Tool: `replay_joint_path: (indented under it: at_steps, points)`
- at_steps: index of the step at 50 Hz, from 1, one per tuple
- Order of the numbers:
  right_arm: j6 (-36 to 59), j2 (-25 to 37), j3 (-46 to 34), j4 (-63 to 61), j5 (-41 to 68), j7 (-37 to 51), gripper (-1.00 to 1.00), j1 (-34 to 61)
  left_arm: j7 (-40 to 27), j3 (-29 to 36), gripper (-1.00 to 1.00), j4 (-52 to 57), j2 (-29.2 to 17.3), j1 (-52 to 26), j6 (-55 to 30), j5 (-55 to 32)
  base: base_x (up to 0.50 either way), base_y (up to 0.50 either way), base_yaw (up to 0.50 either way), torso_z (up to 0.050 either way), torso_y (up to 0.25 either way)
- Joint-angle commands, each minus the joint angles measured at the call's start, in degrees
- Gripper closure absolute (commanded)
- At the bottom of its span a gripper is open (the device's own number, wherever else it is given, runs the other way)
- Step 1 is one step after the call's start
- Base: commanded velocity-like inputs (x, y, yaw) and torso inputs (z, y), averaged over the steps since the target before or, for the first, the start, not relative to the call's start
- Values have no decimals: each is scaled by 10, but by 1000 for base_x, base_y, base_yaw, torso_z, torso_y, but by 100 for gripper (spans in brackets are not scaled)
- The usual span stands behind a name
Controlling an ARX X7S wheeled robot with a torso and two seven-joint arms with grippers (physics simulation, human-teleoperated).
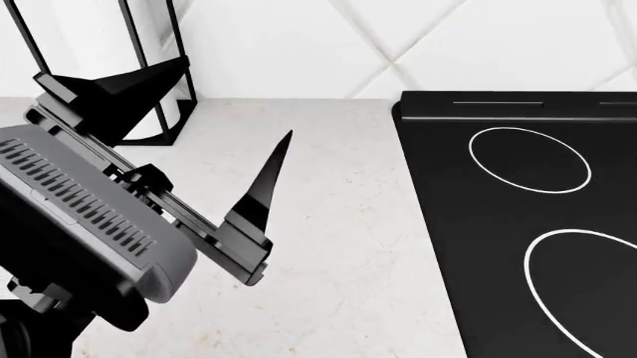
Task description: Pick the banana, garlic from the counter and place them in the cabinet. Then close the cabinet.
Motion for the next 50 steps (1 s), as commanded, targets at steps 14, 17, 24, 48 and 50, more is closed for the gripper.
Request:
replay_joint_path:
  at_steps: [14,17,24,48,50]
  points:
    - [-93,-24,-101,100,107,-12,-100,-31,8,6,-100,-6,0,5,6,9,3,3,4,0,0]
    - [-103,-23,-113,118,111,-11,-100,-29,10,8,-100,-8,1,8,8,13,4,2,3,0,0]
    - [-123,-19,-149,164,110,-13,-100,-22,12,11,-100,-10,6,7,9,17,2,2,2,0,0]
    - [-143,-40,-266,352,113,-21,-100,35,12,10,-100,-9,-3,14,17,19,4,1,1,0,0]
    - [-151,-41,-280,368,121,-22,-100,40,12,10,-100,-9,-4,14,18,19,6,2,2,-10,0]
